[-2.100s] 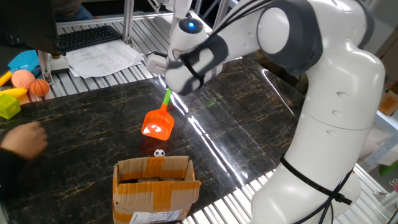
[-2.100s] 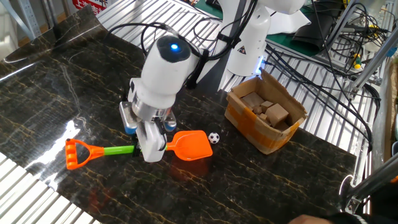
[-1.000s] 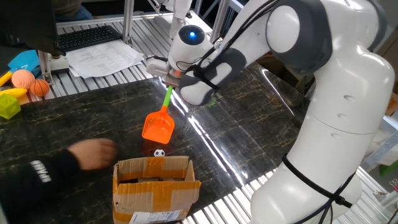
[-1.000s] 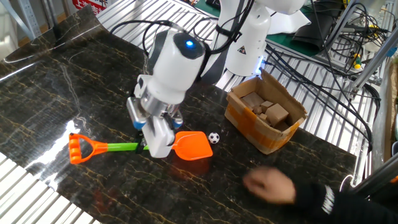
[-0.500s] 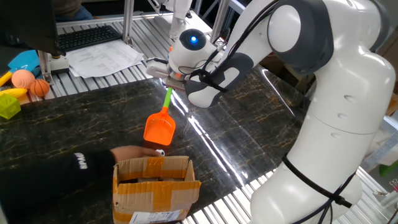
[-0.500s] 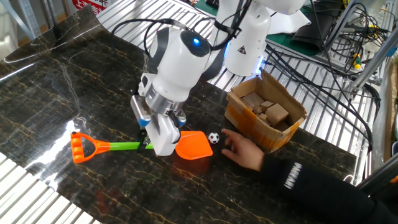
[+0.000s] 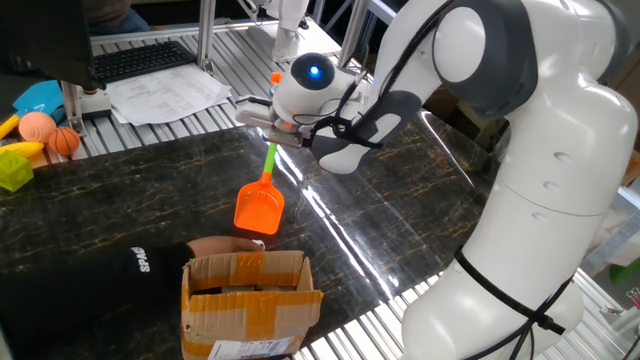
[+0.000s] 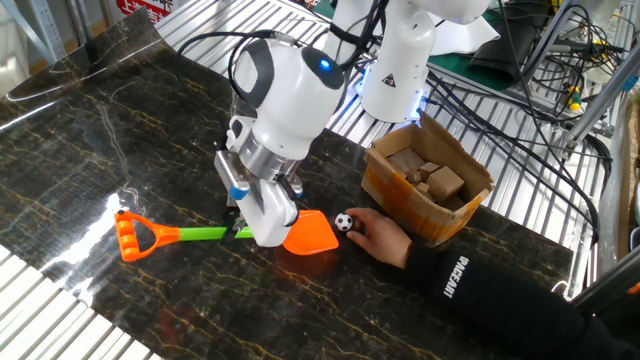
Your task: Use a shovel to scoop up an object
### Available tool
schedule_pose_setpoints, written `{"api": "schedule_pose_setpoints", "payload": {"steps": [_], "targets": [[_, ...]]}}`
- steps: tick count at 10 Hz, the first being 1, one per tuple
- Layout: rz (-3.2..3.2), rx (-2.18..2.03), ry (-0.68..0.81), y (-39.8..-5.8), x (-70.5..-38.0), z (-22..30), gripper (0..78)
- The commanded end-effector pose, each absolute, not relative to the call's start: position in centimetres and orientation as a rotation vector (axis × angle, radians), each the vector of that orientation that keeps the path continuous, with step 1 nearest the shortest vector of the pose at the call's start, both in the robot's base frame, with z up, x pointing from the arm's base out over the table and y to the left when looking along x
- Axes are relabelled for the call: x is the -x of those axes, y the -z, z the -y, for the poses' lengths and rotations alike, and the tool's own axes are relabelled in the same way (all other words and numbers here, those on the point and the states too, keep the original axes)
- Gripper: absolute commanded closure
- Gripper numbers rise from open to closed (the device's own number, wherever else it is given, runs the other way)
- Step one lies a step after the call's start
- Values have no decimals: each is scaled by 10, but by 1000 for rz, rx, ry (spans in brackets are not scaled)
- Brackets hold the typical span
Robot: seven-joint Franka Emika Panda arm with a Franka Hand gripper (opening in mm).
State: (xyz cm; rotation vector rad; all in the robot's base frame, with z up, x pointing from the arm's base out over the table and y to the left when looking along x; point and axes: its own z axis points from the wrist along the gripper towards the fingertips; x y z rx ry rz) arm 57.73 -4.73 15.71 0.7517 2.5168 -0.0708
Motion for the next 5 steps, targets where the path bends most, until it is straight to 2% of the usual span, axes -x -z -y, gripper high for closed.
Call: {"api": "schedule_pose_setpoints", "payload": {"steps": [1,5], "targets": [[-2503,-731,71,-164,-570,43,760],[-2468,-733,91,-166,-567,41,760]]}}
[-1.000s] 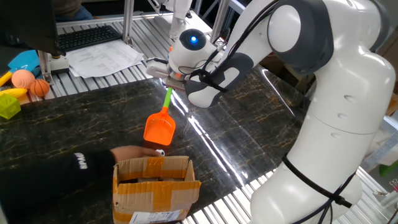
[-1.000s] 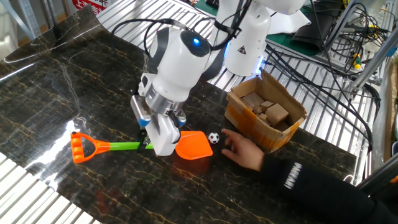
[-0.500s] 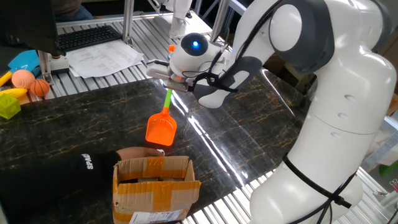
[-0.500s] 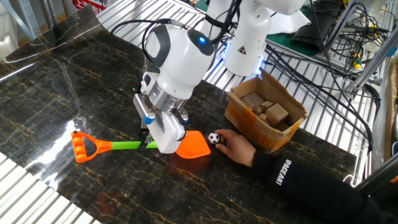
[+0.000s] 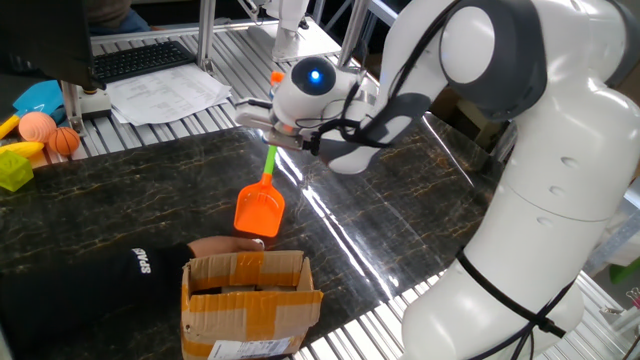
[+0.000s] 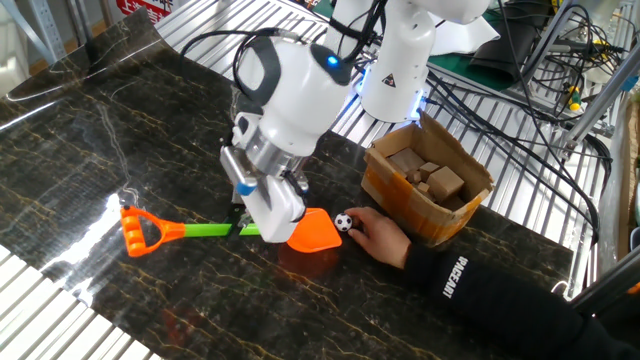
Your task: Use a shovel to scoop up an object
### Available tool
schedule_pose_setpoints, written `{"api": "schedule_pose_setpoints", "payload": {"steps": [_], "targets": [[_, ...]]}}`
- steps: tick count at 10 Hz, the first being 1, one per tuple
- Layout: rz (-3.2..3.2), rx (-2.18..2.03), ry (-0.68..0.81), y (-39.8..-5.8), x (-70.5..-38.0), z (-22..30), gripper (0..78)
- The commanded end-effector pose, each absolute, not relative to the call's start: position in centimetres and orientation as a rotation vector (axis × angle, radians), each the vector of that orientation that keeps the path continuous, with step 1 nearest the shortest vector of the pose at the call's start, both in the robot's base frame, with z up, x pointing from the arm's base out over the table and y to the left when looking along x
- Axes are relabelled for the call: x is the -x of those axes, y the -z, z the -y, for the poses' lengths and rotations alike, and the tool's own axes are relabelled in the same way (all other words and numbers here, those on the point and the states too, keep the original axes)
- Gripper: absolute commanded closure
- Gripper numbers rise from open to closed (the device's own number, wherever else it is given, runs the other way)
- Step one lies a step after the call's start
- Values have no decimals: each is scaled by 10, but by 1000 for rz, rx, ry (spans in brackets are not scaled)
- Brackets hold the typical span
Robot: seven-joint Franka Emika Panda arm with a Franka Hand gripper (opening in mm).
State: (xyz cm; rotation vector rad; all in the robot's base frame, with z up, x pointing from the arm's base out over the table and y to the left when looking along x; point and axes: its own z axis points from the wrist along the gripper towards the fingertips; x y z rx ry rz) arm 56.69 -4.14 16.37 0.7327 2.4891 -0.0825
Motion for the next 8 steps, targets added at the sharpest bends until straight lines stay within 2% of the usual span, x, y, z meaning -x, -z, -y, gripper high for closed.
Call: {"api": "schedule_pose_setpoints", "payload": {"steps": [1,8], "targets": [[-2458,-734,94,-166,-567,41,760],[-2430,-732,106,-166,-557,38,760]]}}
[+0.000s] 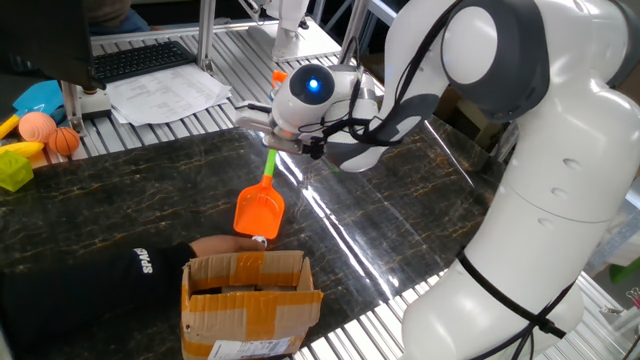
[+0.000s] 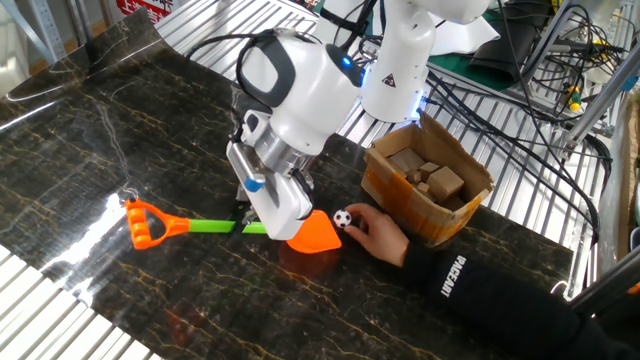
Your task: Use a shovel to scoop up an object
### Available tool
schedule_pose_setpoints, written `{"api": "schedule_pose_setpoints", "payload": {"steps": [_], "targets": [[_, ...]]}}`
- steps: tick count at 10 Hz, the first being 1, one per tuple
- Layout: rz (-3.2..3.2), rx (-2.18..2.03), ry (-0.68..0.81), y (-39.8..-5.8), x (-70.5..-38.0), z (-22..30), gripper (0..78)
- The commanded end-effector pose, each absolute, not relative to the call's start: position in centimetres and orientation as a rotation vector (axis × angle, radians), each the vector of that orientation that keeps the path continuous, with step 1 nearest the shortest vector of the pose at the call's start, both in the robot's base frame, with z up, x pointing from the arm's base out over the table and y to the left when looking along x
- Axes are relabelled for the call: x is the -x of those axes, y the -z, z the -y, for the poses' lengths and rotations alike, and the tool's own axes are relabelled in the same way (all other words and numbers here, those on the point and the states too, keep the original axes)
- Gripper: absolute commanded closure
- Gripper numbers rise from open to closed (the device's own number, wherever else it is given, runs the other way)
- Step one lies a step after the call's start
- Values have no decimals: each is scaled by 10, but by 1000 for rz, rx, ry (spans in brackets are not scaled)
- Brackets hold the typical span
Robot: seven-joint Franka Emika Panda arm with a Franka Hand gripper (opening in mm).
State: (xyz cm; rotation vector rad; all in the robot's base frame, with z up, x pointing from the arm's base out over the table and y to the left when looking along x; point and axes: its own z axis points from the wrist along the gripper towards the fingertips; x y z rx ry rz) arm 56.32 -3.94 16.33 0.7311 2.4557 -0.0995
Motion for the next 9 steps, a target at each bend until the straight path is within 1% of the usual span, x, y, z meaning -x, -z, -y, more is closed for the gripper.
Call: {"api": "schedule_pose_setpoints", "payload": {"steps": [1,4,9], "targets": [[-2429,-731,105,-165,-555,38,760],[-2440,-744,99,-153,-544,34,760],[-2628,-820,109,-143,-536,21,760]]}}
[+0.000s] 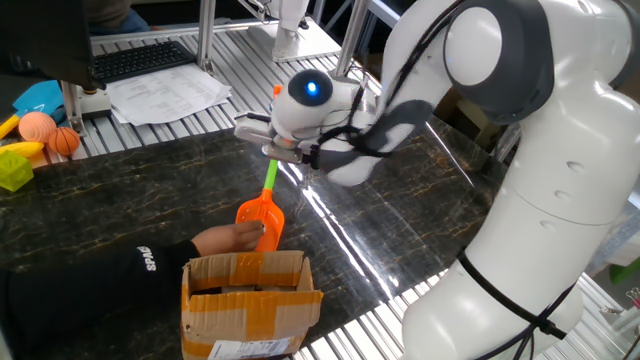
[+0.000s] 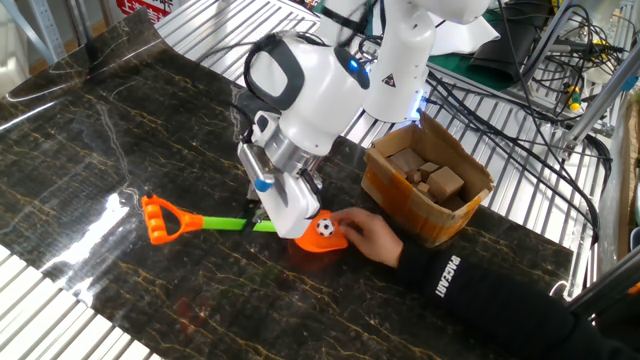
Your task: Use a shovel to scoop up an object
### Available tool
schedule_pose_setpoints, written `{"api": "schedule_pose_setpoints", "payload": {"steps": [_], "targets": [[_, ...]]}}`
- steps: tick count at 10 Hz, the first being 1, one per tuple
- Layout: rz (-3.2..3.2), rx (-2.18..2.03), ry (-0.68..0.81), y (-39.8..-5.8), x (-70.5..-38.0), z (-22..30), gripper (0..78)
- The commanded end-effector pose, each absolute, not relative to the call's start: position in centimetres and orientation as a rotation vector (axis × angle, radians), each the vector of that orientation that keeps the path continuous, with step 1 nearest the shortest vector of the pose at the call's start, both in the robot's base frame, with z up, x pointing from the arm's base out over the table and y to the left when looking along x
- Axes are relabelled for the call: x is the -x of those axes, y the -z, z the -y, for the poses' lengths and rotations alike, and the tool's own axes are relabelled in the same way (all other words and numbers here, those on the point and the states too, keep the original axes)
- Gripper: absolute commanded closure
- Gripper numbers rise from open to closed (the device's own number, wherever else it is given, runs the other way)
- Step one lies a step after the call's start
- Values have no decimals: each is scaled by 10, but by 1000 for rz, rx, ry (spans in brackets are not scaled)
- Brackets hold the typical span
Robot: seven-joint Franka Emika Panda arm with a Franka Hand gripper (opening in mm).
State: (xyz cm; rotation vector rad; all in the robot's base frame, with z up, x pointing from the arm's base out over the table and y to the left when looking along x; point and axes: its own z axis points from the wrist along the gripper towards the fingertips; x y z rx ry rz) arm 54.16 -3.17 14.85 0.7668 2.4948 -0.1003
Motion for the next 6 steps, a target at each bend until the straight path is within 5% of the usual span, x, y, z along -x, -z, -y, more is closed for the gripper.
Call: {"api": "schedule_pose_setpoints", "payload": {"steps": [1,6], "targets": [[-2653,-820,118,-142,-535,20,760],[-2833,-844,92,-136,-534,15,760]]}}
